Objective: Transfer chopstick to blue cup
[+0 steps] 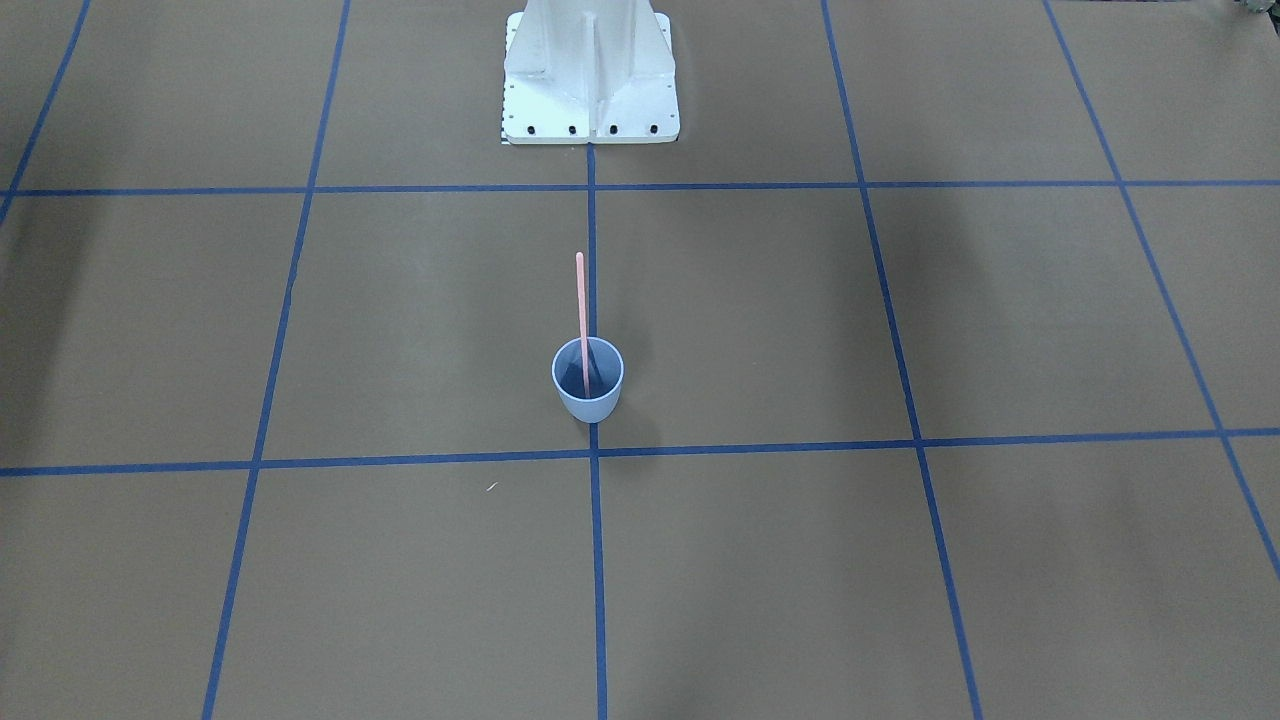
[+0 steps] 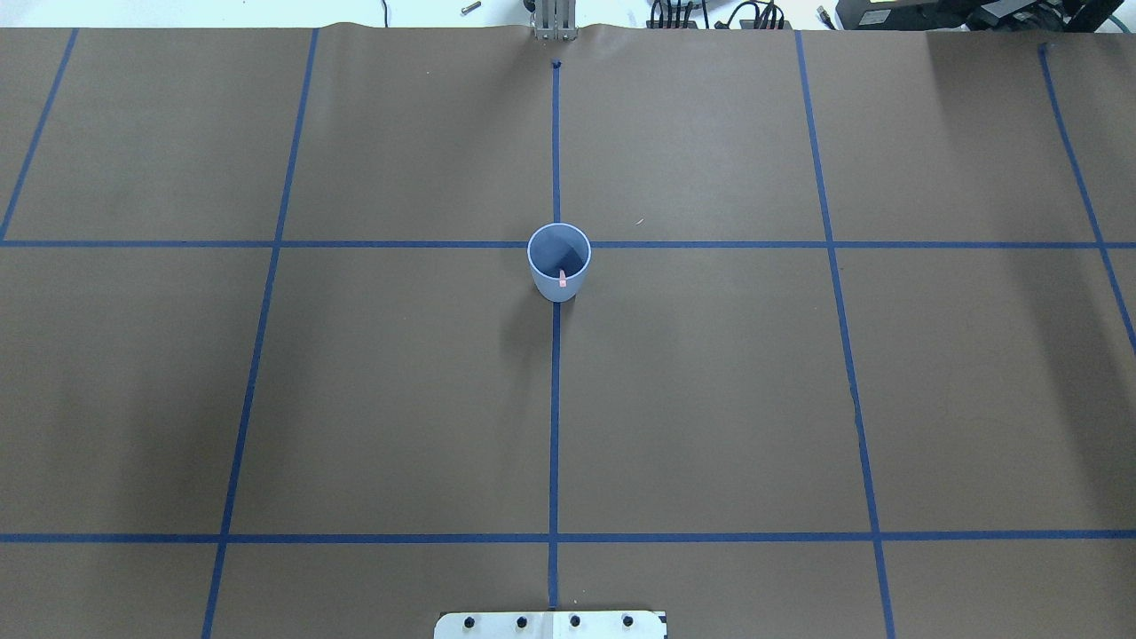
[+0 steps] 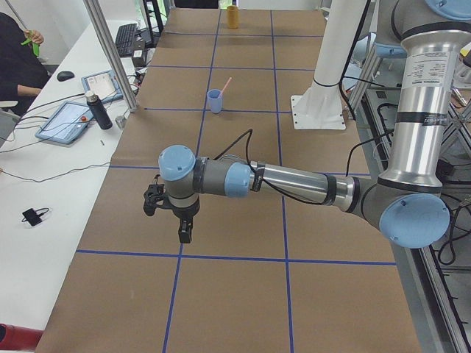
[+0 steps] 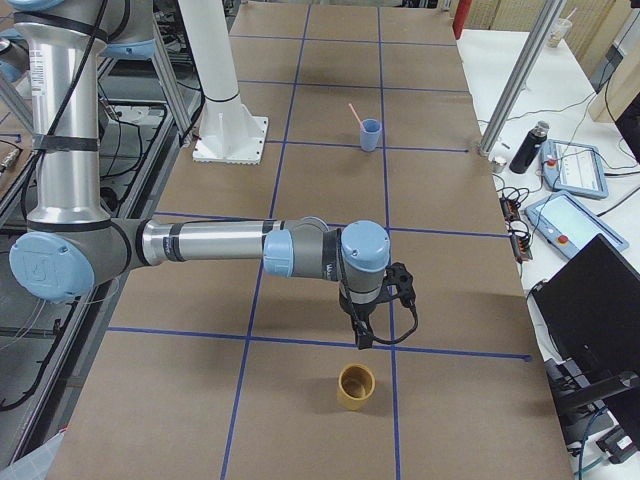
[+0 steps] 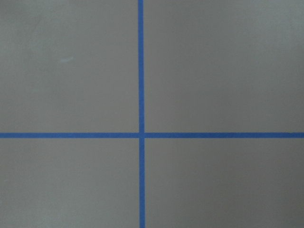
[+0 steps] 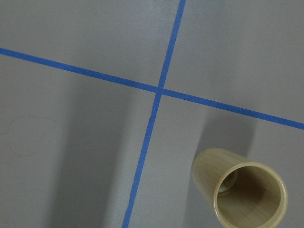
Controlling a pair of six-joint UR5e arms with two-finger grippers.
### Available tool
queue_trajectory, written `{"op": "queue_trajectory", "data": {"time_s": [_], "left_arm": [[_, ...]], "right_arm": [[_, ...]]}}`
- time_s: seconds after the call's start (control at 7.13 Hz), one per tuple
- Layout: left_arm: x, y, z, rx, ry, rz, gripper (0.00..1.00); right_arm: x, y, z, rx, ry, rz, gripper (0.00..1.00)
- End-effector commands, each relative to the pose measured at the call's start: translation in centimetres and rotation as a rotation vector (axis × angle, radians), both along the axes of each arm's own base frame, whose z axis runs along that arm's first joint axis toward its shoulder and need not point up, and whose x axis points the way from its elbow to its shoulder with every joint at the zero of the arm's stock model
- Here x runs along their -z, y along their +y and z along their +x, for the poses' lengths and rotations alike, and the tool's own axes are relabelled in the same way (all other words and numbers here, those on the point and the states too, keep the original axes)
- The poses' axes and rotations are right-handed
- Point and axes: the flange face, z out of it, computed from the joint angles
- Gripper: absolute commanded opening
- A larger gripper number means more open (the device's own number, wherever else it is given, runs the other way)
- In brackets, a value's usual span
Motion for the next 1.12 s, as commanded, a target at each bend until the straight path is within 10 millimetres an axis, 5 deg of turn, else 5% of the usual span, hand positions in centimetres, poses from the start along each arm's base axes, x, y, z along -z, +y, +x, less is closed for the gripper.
{"op": "queue_trajectory", "data": {"time_s": [0.0,0.28,0.98], "left_arm": [[-1.2,1.3,-1.8,0.035,-0.003,-0.017,0.99],[-3.3,2.9,-2.2,0.043,-0.001,-0.055,0.99],[-4.1,3.0,-2.2,0.044,0.0,-0.073,0.99]], "right_arm": [[-1.1,0.2,0.1,-0.005,0.004,-0.027,1.0],[-1.2,0.1,0.1,-0.005,0.004,-0.029,1.0],[-1.2,0.0,0.1,-0.009,0.002,-0.038,1.0]]}}
